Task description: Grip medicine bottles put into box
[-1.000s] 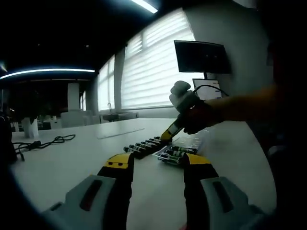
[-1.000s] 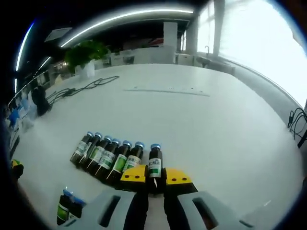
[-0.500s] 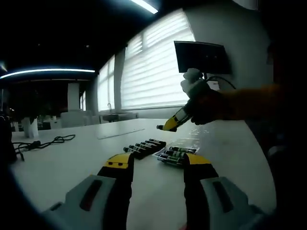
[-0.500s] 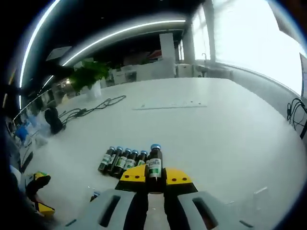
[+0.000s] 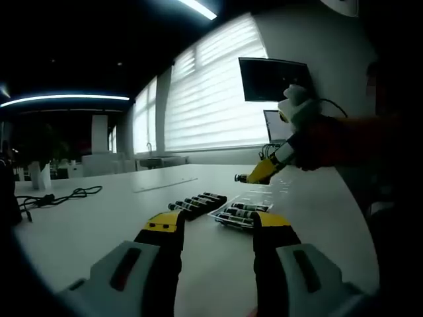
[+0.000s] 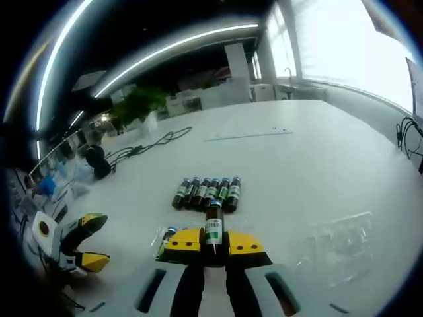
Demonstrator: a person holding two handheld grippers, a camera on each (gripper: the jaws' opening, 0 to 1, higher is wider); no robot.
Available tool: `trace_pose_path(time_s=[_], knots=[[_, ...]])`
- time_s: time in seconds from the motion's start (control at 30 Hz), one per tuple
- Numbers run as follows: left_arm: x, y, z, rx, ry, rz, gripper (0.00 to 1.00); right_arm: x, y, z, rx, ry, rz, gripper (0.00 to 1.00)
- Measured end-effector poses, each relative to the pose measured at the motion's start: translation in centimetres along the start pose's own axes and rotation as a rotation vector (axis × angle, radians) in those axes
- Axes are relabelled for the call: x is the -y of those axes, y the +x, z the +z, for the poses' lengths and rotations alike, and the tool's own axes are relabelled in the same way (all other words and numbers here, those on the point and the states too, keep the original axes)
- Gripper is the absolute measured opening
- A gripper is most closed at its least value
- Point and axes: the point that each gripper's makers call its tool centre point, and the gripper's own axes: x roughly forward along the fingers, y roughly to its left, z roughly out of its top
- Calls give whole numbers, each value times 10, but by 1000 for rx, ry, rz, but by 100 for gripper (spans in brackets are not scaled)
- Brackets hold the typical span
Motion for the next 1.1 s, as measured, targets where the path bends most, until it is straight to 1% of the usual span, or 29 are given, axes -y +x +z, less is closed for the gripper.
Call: trace_pose_path(time_s=[0.07, 0.17, 0.27, 0.37, 0.43, 0.5, 0.63, 0.8, 0.87, 0.9, 1.0, 1.07, 1.1], knots=[[1, 0, 0, 1, -1, -3, 34, -4, 3, -9, -17, -10, 3, 8], [1, 0, 1, 3, 0, -6, 34, 1, 8, -18, -33, -18, -18, 8], [1, 0, 1, 4, 1, -6, 34, 2, 11, -24, -47, -17, -22, 8], [1, 0, 1, 6, 0, -6, 34, 6, 13, -25, -53, -9, -36, 8], [1, -1, 1, 7, -2, -7, 34, 7, 13, -24, -47, -6, -43, 8], [1, -1, 2, 8, -2, -8, 34, 8, 15, -26, -54, -16, -46, 8], [2, 0, 1, 6, -4, -13, 34, 5, 15, -27, -57, -38, -37, 9], [4, 0, 0, 0, -1, -24, 34, 0, 13, -24, -43, -52, -20, 13], [4, 0, 0, 3, -7, -23, 34, 1, 10, -21, -36, -46, -22, 12], [3, 0, 1, 4, -10, -23, 34, 2, 9, -19, -32, -42, -22, 12], [3, 0, 1, 6, -14, -25, 34, 6, 5, -11, -15, -31, -39, 4], [4, 0, 1, 7, -13, -27, 34, 7, 5, -8, -18, -41, -47, 0], [4, 0, 2, 8, -14, -29, 34, 7, 5, -7, -23, -53, -52, 0]])
